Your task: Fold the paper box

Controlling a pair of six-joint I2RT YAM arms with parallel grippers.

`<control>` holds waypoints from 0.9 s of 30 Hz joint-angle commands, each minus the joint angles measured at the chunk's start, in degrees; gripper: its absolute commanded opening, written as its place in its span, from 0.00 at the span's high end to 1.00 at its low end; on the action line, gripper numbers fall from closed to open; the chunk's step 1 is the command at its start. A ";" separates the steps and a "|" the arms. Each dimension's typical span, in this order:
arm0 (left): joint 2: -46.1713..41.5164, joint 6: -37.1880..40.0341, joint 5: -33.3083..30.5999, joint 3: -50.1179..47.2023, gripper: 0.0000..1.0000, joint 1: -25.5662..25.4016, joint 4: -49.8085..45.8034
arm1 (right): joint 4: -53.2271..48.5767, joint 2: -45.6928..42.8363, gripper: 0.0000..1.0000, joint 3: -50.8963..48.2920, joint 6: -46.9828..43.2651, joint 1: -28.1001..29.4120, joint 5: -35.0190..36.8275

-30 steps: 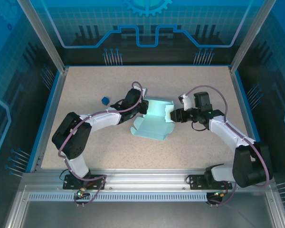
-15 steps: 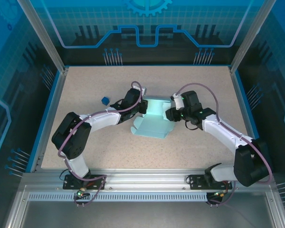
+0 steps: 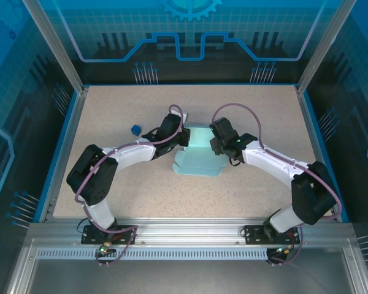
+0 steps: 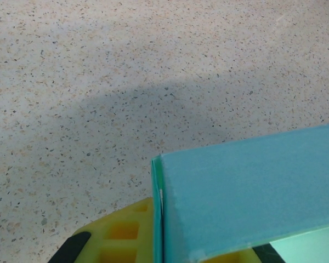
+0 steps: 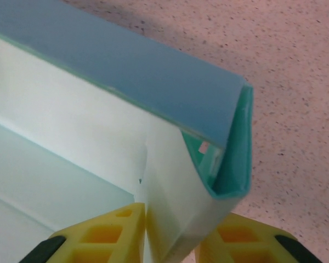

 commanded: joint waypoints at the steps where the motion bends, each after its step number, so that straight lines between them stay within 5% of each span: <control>1: -2.05 -0.55 4.31 0.28 0.96 -1.19 0.37 | -1.80 2.34 0.76 3.23 2.22 1.37 8.73; 16: -1.65 -1.06 3.44 0.56 0.96 -1.22 0.02 | -14.82 9.53 0.88 9.25 10.59 4.06 25.71; 27: -1.35 -1.12 2.82 0.30 0.96 -1.24 -0.24 | -15.05 10.95 0.86 12.45 10.22 3.80 23.81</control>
